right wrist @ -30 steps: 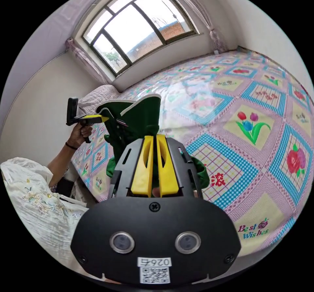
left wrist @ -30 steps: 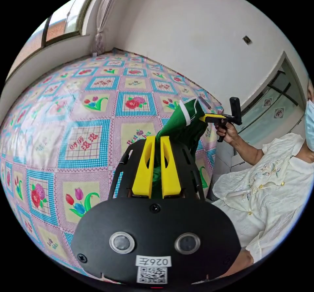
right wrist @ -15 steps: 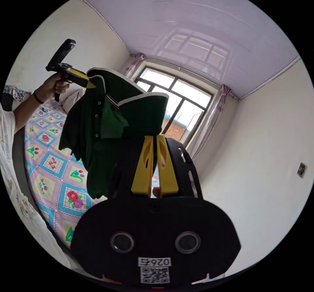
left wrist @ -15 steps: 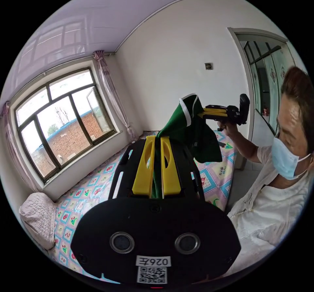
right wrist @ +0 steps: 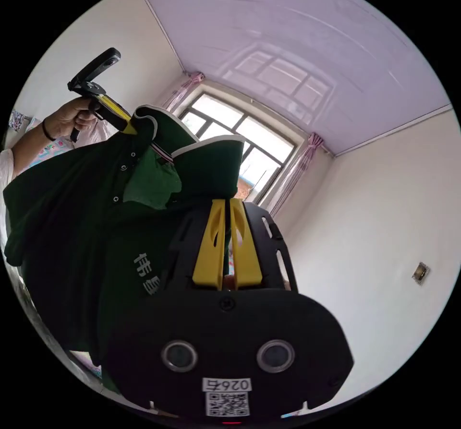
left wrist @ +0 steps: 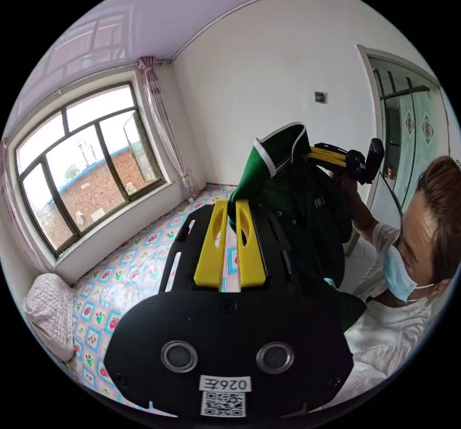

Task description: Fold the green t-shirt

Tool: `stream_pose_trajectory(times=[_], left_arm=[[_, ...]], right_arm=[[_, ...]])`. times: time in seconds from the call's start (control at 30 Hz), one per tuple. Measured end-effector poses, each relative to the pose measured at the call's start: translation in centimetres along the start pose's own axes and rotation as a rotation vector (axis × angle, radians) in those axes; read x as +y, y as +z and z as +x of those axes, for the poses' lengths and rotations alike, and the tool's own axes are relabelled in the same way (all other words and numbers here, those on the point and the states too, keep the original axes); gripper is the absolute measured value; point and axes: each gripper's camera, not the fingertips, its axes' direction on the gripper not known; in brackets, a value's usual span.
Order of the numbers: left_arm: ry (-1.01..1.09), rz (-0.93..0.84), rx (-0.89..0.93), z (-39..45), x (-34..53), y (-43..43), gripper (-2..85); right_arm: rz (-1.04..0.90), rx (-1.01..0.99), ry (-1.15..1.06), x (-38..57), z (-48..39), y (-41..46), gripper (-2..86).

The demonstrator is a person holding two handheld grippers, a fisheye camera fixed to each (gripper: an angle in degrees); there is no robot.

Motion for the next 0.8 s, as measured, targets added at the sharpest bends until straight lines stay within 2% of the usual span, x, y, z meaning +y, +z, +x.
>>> stream_pose_trajectory(times=[0.3, 0.37, 0.43, 0.53, 0.6, 0.7, 0.8], left_arm=[[-0.333, -0.340, 0.107, -15.4, 7.9, 34.7, 2.7], [-0.360, -0.448, 0.061, -17.8, 10.2, 41.2, 4.0], [-0.407, -0.608, -0.066, -20.5, 13.7, 47.5, 5.6], [-0.443, -0.659, -0.141, -23.2, 17.7, 49.8, 7.1], [-0.492, -0.640, -0.131, -24.9, 20.0, 49.4, 7.6], [-0.566, -0.621, -0.020, -26.1, 24.2, 48.3, 6.9], [-0.582, -0.667, 0.057, -24.8, 28.7, 47.9, 8.6]], right_arm=[[-0.577, -0.237, 0.076, 14.9, -5.8, 34.7, -1.4], [-0.660, -0.328, 0.176, 18.6, -6.4, 41.5, -1.1], [-0.784, -0.494, 0.350, 23.9, -6.9, 50.4, 0.1], [-0.883, -0.569, 0.502, 30.0, -7.3, 57.1, 4.0], [-0.860, -0.598, 0.565, 32.1, -6.6, 58.3, 5.7], [-0.787, -0.563, 0.627, 34.8, -4.8, 56.7, 6.3], [-0.800, -0.543, 0.651, 38.6, -4.2, 53.9, 7.9]])
